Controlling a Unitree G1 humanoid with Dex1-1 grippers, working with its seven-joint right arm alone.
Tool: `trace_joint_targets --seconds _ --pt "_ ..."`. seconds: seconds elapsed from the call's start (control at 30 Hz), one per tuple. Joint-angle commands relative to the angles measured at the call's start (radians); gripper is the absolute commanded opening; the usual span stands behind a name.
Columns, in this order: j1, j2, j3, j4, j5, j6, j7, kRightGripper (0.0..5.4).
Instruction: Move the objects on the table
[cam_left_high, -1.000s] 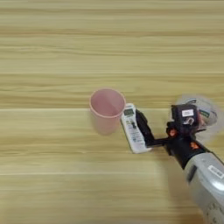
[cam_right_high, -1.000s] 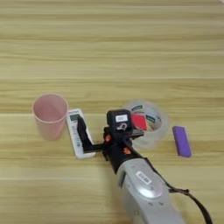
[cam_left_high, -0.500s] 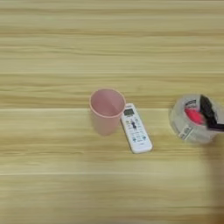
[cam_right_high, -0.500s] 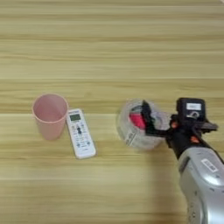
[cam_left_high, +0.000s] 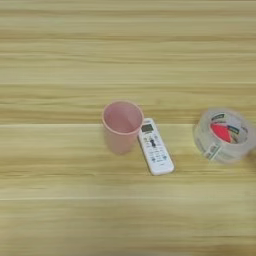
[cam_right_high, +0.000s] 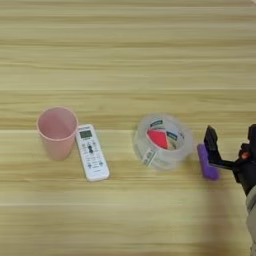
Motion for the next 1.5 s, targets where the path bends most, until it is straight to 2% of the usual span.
trace_joint_targets --seconds 0.03,0.23,0.6,1.0,1.5 --pt "-0.018 -0.057 -0.026 0.029 -0.017 -0.077 0.002 5.34" --pt "0.000 -0.068 0.013 0.123 -0.053 -0.114 0.011 5.34" --pt "0.012 -0.066 0.069 0.197 -0.089 -0.164 0.022 5.34" --pt "0.018 -0.060 0.111 0.231 -0.107 -0.192 0.021 5.34" --pt "0.000 -0.058 0.148 0.342 -0.121 -0.236 0.019 5.34"
